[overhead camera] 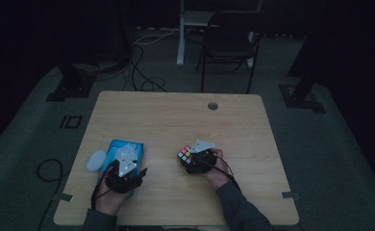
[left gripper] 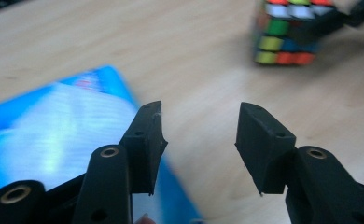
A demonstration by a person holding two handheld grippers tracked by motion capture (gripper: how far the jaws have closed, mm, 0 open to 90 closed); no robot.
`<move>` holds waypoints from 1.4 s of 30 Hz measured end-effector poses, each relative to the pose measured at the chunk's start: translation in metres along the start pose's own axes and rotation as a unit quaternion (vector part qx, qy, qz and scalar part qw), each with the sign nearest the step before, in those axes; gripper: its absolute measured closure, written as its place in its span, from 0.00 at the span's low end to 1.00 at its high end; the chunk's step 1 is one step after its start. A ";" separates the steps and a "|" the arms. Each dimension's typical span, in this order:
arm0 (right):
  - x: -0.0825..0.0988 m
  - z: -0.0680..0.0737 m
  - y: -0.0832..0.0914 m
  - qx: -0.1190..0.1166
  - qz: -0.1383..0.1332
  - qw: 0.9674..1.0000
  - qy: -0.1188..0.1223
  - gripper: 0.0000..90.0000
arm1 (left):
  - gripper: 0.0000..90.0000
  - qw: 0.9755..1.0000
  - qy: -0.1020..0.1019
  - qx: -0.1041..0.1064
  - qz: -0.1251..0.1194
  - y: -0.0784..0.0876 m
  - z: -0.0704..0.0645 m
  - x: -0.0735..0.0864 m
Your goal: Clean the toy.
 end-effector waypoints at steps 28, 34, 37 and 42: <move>0.029 -0.014 0.021 0.009 -0.015 0.999 -0.040 0.38 | 1.00 0.997 0.046 -0.023 0.054 -0.012 0.054 0.012; 0.030 -0.016 0.022 0.011 -0.018 0.999 -0.043 0.38 | 1.00 0.999 0.026 0.028 0.008 -0.001 0.028 -0.014; 0.030 -0.016 0.023 0.012 -0.019 0.999 -0.042 0.38 | 1.00 0.999 0.015 0.049 -0.005 0.001 0.017 -0.023; 0.030 -0.015 0.022 0.011 -0.019 0.999 -0.044 0.38 | 0.89 0.998 0.005 0.058 -0.006 -0.001 0.008 -0.028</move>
Point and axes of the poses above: each handheld gripper's, and its own axes: y roughly backward along the jaws, x roughly out of its underside, z roughly to its left, the point moved 10 cm from there along -y, roughly forward along the jaws, and after that the axes turned 5 degrees about z, right-handed, at the moved point
